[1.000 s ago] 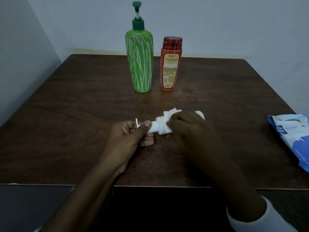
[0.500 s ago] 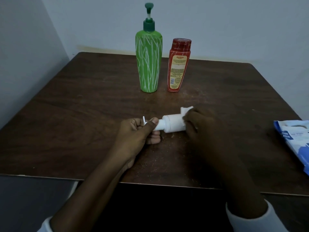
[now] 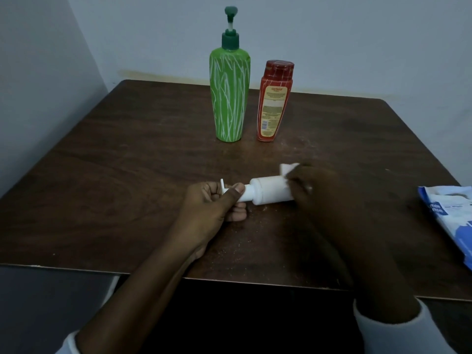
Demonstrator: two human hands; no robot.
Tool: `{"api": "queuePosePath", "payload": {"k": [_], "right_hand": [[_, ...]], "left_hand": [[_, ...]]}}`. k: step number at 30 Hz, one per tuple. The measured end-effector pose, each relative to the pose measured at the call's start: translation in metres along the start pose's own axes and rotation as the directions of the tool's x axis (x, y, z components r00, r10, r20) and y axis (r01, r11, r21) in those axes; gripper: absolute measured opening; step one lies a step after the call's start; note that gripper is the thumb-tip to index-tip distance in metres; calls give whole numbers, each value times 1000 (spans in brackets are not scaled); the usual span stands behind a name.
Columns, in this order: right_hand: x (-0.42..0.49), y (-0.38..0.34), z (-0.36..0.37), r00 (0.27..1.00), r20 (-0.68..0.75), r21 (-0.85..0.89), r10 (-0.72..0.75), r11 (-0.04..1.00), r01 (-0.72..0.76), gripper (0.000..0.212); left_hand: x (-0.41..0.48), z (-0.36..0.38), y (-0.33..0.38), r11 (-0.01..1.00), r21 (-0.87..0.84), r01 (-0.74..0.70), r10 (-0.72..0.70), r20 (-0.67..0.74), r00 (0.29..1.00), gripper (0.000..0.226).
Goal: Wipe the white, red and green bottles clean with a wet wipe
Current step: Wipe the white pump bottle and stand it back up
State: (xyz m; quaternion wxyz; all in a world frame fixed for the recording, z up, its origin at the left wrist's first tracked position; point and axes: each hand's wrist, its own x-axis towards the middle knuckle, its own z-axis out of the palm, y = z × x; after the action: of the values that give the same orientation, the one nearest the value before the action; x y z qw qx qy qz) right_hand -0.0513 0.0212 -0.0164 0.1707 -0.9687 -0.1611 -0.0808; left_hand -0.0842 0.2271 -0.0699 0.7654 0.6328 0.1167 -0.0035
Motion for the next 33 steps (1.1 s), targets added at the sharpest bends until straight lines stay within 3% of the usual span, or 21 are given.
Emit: {"api": "queuePosePath", "payload": {"k": [3,5,8,10,11,16,18,24,27,30,33], "right_hand": [[-3,21,-10,985,-105,-17,135,990,-138,20],[-6,14,-3,988,-55,-35,142,989,-144,35],[-13,-18,13,998,58,-41,-35,998,37,28],[-18,-31,16,981,36,-40,-192,980,194,32],[-21,-32,12,979,23,-5,-201,980,201,33],[-25,12,-14,996,-77,55,51,997,-47,19],[-26,17,-13,994,-74,15,77,997,-76,21],[-33,-35,28,980,20,49,-196,980,195,61],[-29,-14,14,998,18,88,-56,995,54,57],[-29,20,-9,983,67,-29,169,985,-168,49],[-28,14,-13,987,39,-57,158,986,-155,53]], "left_hand": [[-2,1,0,1000,-7,-24,24,-8,1000,20],[-3,2,0,999,-4,-37,37,-7,999,17],[-4,1,0,999,3,-48,48,-7,999,14],[-6,1,-1,999,8,-52,52,-5,999,14],[-6,1,-2,998,7,-56,56,-1,998,14],[-9,0,-3,996,1,-93,93,7,996,20],[-9,1,-4,994,10,-112,112,4,994,21],[-14,-2,-5,983,74,-168,168,3,986,28],[-16,-1,-6,971,119,-208,211,-15,977,29],[-16,1,-5,957,153,-245,251,-21,968,32],[-15,3,-5,943,188,-274,281,-6,960,34]]}}
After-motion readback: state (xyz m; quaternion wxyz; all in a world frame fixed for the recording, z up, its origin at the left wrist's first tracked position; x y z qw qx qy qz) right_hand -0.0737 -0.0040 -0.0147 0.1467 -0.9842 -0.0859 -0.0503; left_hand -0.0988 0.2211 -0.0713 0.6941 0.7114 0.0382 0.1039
